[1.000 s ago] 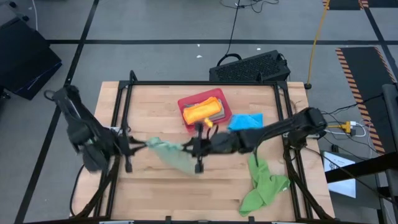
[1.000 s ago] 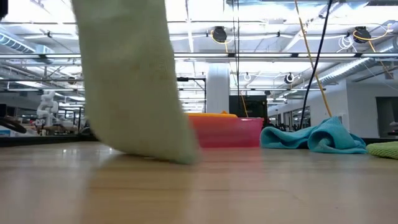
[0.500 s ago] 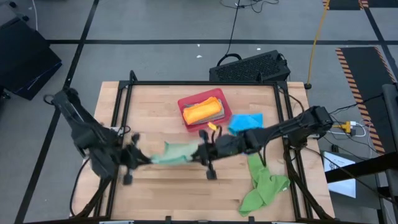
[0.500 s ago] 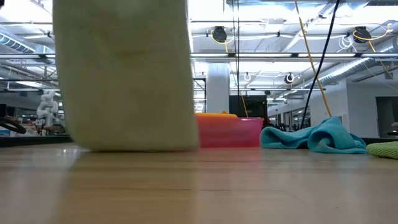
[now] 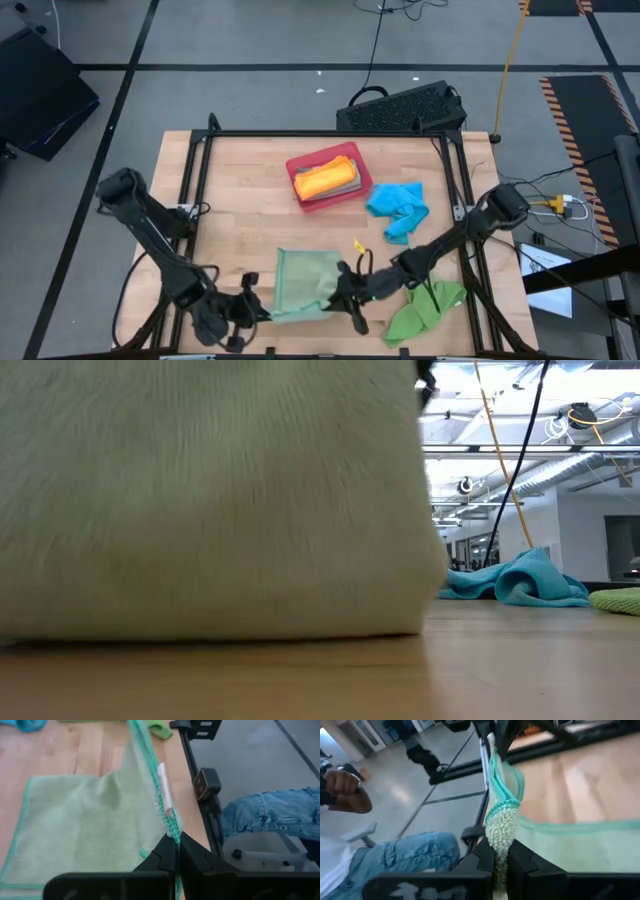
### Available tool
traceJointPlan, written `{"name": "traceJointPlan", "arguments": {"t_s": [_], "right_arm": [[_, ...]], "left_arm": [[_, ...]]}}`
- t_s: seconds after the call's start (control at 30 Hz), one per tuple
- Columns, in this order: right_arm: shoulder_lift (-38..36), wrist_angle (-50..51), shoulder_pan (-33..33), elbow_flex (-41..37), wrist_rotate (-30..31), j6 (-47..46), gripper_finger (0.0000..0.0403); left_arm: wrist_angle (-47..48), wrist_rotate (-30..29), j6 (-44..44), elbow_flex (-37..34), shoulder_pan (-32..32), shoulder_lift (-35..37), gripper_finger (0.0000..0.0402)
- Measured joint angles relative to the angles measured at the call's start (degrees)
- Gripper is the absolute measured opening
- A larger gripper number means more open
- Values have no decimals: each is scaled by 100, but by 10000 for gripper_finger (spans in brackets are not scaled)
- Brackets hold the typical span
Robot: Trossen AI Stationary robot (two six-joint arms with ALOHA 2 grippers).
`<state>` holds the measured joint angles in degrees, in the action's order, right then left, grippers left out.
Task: Fold microfiber towels
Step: Fold the light green microfiber cloth
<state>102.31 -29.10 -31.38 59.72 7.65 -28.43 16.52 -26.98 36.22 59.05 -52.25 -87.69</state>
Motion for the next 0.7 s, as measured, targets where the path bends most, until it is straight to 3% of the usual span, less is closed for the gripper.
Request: {"name": "traceJointPlan", "arguments": {"t_s": [0.13,0.3,0.53,0.7], "right_arm": [[306,-46,-157,-34,62,-231,11],[533,74,-222,-45,766,-234,11],[475,416,-206,-45,1173,-4,11],[236,933,-24,-45,1201,241,11]], "left_arm": [[-200,-37,0,-2,52,-305,4],[121,-217,37,-2,286,-439,7],[1101,-503,340,-4,722,-458,10],[1226,-529,134,-4,1053,-456,5]]}}
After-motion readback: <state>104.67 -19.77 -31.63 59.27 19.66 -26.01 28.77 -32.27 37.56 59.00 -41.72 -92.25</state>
